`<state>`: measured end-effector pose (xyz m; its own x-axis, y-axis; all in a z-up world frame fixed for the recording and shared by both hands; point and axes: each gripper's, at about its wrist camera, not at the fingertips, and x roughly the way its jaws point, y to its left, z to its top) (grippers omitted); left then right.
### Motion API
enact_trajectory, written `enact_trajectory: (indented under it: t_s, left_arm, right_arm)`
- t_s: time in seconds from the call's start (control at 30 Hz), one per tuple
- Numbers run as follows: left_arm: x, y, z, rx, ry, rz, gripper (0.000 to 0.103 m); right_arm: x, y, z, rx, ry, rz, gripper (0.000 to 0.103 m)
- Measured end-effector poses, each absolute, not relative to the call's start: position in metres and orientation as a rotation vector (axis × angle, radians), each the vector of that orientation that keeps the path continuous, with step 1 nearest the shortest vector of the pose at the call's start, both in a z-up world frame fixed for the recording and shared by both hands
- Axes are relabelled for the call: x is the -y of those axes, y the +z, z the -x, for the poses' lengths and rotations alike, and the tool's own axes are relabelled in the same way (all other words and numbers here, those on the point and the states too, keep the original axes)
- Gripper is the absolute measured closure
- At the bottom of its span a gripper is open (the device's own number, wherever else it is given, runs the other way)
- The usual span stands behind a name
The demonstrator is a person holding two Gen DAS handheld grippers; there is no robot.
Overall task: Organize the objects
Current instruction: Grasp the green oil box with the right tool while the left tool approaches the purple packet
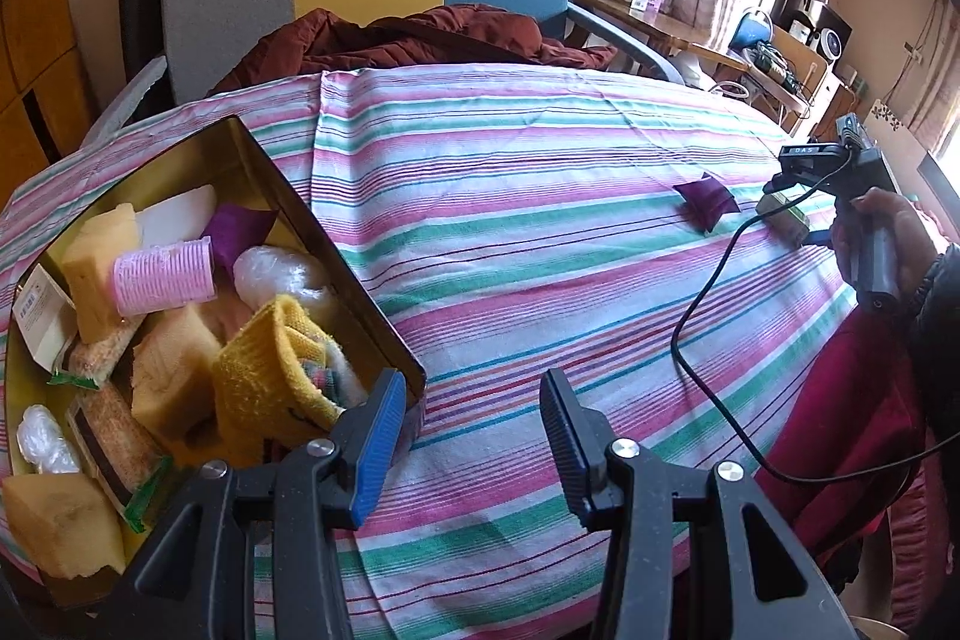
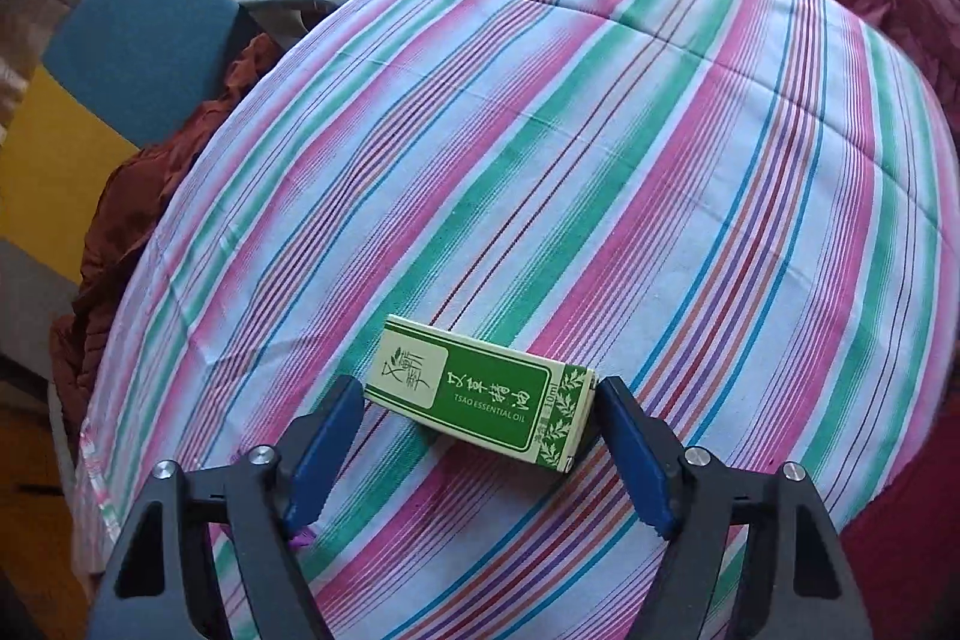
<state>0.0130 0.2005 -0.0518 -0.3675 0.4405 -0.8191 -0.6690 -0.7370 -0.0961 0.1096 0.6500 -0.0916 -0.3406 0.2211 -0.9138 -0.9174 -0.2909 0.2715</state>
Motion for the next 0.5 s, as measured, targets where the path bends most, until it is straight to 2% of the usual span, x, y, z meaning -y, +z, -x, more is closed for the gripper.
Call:
enact_trajectory:
  t_s: [0.17,0.43,0.5]
  left_arm:
    - [-0.205,-0.049,-0.013,-0.346,2.124,1.159,0.056]
    - [-0.234,-0.037,0.008,-0.358,2.103,1.129,0.056]
    - [-0.248,-0.034,0.017,-0.342,2.084,1.136,0.056]
  right_arm:
    - [-0.647,-0.086,-0.103,-1.031,1.808,1.024,0.024]
    - [-0.629,-0.074,-0.102,-0.832,1.824,1.082,0.024]
    - [-0.64,-0.076,-0.119,-0.85,1.825,1.063,0.024]
